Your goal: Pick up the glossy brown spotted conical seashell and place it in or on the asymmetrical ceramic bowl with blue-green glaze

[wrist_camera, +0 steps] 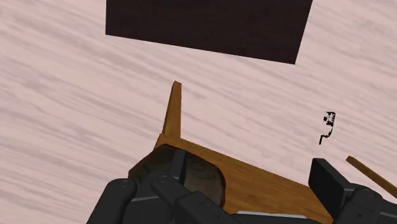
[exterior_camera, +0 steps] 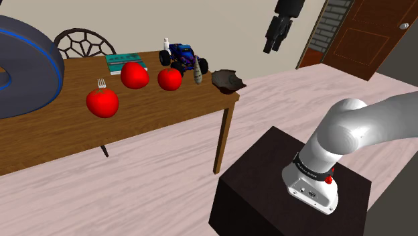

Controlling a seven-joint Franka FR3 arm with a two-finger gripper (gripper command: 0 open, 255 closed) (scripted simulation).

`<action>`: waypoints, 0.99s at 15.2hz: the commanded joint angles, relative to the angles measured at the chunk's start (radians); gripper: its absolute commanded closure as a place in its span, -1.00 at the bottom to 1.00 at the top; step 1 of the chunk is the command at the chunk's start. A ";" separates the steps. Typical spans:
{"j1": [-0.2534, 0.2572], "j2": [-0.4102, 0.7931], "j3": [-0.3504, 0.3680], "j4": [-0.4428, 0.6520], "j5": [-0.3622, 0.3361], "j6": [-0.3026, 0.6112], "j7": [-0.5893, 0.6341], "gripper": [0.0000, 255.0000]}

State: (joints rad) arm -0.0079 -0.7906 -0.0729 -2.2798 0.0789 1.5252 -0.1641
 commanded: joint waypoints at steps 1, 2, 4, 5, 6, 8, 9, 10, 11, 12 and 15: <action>0.000 0.000 0.000 0.000 0.000 0.000 0.000 -1.00; 0.005 0.016 -0.014 -0.012 0.002 0.041 -0.025 -1.00; 0.016 0.054 -0.042 -0.030 0.009 0.121 -0.076 -1.00; 0.022 0.076 -0.056 -0.036 0.014 0.161 -0.102 -1.00; 0.029 0.099 -0.070 -0.040 0.020 0.200 -0.128 -1.00; 0.045 0.149 -0.099 -0.044 0.037 0.275 -0.183 -1.00; 0.054 0.176 -0.113 -0.042 0.047 0.311 -0.211 -1.00; 0.064 0.204 -0.128 -0.039 0.059 0.347 -0.239 -1.00; 0.074 0.233 -0.142 -0.034 0.072 0.381 -0.269 -1.00; 0.085 0.263 -0.157 -0.027 0.088 0.413 -0.299 -1.00; 0.120 0.360 -0.200 0.005 0.145 0.501 -0.397 -1.00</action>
State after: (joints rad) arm 0.1022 -0.4540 -0.2586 -2.2812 0.2055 1.9988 -0.5258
